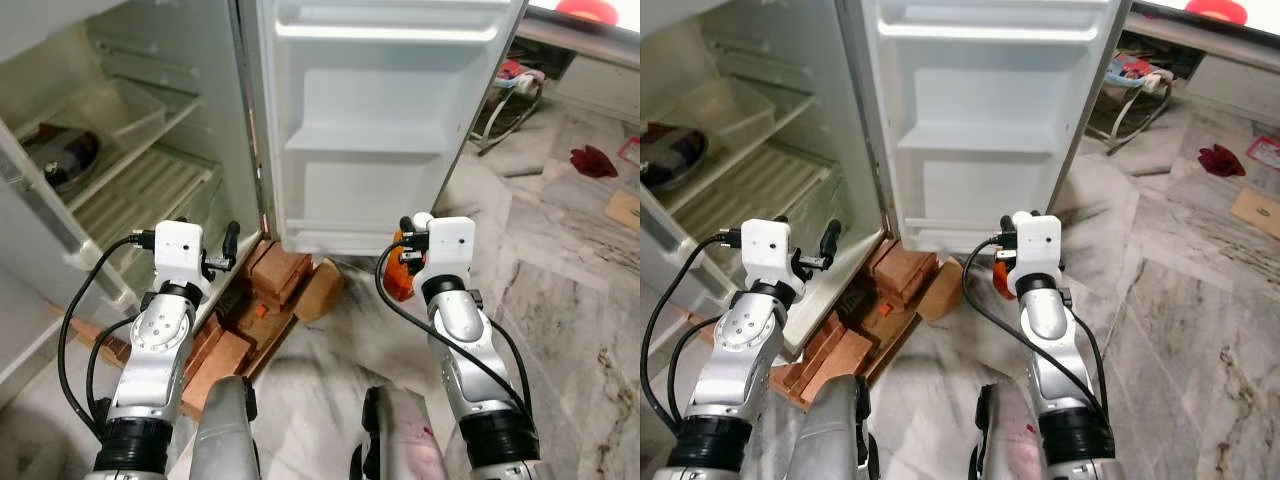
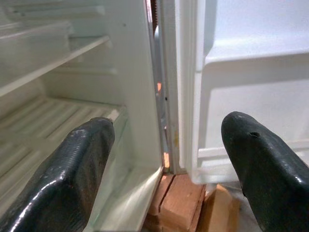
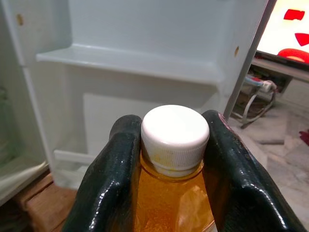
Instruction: Restocking fridge
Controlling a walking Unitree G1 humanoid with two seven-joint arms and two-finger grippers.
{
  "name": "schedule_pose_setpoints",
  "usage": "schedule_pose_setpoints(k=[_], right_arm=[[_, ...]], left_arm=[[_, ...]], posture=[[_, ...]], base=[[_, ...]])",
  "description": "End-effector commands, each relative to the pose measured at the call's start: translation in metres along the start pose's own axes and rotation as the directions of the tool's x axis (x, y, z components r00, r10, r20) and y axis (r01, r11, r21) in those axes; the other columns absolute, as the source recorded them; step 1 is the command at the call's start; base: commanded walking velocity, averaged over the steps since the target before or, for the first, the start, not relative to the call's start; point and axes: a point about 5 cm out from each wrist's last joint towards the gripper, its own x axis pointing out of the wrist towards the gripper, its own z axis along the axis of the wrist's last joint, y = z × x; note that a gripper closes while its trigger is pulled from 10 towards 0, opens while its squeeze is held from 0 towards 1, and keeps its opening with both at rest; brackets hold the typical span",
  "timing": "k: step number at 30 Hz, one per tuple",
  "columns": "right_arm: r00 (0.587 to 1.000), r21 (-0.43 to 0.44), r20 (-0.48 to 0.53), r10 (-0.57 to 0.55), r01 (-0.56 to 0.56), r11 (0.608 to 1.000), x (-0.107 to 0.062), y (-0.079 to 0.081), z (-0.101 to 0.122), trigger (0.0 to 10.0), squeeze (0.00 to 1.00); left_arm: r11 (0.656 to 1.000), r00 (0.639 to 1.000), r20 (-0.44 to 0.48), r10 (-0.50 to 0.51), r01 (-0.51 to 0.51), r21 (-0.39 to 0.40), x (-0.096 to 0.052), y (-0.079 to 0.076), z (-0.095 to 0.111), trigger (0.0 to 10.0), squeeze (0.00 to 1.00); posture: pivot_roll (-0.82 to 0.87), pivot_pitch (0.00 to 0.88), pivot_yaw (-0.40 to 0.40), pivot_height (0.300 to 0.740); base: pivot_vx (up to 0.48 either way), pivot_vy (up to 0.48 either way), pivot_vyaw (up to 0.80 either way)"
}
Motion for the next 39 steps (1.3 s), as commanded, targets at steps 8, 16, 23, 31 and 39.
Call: schedule_pose_setpoints(k=[8,16,23,31,39], right_arm=[[0.997,-0.028,0.068,-0.038,0.040,0.999,0.007,-0.006,0.013,10.0,0.00],[0.995,-0.058,0.064,-0.077,0.081,0.995,0.011,-0.014,0.012,10.0,0.00],[0.996,-0.057,0.053,-0.070,0.073,0.996,0.010,-0.013,0.009,10.0,0.00],[0.997,-0.056,0.046,-0.066,0.069,0.996,0.010,-0.011,0.007,10.0,0.00],[1.000,-0.028,0.010,0.013,-0.013,1.000,0.009,-0.003,0.001,10.0,0.00]], left_arm=[[1.000,0.999,0.023,-0.030,0.031,-0.002,0.002,-0.005,0.005,10.0,0.00],[0.999,0.999,0.014,-0.046,0.046,-0.011,0.001,-0.008,0.003,10.0,0.00],[0.999,0.999,0.010,-0.047,0.047,-0.011,0.000,-0.009,0.002,10.0,0.00],[0.999,0.999,0.005,-0.035,0.035,-0.010,0.000,-0.008,0.002,10.0,0.00],[1.000,1.000,-0.003,0.010,-0.010,-0.006,0.000,-0.004,0.002,10.0,0.00]], posture=[[0.00,0.079,-0.035,0.633],[0.00,0.083,-0.035,0.633],[0.00,0.090,-0.037,0.633],[0.00,0.090,-0.035,0.633],[0.00,0.093,-0.039,0.633]], base=[[0.398,0.000,0.00],[0.405,0.000,0.00],[0.366,0.000,0.00],[0.330,0.000,0.00],[0.033,0.000,0.00]])
